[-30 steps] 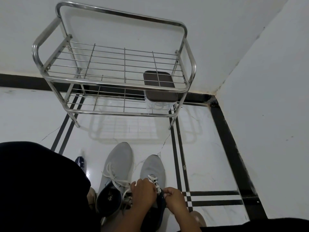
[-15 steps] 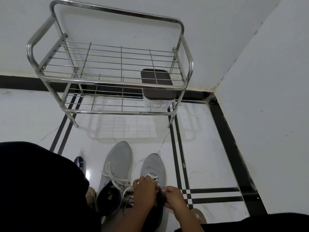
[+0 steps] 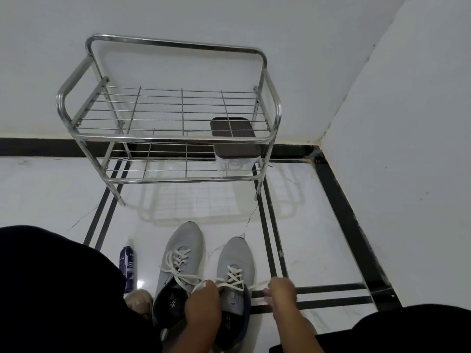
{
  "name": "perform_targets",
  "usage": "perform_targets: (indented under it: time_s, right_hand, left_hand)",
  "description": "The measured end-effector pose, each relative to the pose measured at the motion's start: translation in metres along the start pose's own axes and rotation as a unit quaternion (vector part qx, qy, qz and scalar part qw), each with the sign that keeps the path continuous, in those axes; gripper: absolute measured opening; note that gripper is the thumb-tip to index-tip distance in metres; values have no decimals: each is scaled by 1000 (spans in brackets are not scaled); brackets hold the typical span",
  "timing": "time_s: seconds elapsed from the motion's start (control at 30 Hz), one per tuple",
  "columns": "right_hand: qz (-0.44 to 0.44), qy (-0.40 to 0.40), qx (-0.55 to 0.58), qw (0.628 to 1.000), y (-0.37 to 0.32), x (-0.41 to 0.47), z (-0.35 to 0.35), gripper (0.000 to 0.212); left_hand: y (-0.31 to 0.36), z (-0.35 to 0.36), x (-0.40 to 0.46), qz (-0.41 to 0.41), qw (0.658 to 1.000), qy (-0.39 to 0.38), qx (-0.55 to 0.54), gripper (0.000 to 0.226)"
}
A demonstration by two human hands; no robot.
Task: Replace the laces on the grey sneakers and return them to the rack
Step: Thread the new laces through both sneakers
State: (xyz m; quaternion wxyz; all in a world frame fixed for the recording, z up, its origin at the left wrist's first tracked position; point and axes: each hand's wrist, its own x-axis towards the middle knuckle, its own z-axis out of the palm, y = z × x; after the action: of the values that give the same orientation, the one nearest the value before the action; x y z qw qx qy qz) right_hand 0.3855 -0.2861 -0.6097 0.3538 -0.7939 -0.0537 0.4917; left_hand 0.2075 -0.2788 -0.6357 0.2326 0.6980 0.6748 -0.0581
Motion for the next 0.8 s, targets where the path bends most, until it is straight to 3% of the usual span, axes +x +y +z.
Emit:
perform_targets:
  time_s: [0.1,0.17,0.23,0.3,0.37,0.43,0.5,0.63,0.8]
  right_hand:
    - [-58,127,56,989,-23,-4,-32,18]
    - [-126,276,130,944,-52,-5,-50,18]
    - [-191,365,193,891,-78,-13,-56,23]
    - [-237,319,87,914,-83,-20,-41,24]
    - [-242,176,-110,948,-60,-18,-16,26]
    - [-231,-5,-319,919,-22,-10,4,28]
    - [-214,-91,-431,872,9,-3,22,30]
    - [-175,-93,-481,854,22,-5,34,22]
    - [-68,74,-439,893,14,2,9,27]
  left_hand:
    - [-4,-4,-6,-10,1000,-27,-2,24]
    - [-6,-7,-7,-11,999,-39,5,24]
    - [-7,-9,-10,-6,999,-49,11,25]
    - [-8,-10,-11,4,998,-58,16,25]
    - [-8,-11,-12,8,997,-66,25,25]
    - [-8,-9,-11,21,997,-72,31,25]
    - [-10,-11,-10,31,996,-75,44,26]
    - [-10,-13,-9,35,994,-81,57,26]
    - [-13,-15,-8,8,994,-98,45,28]
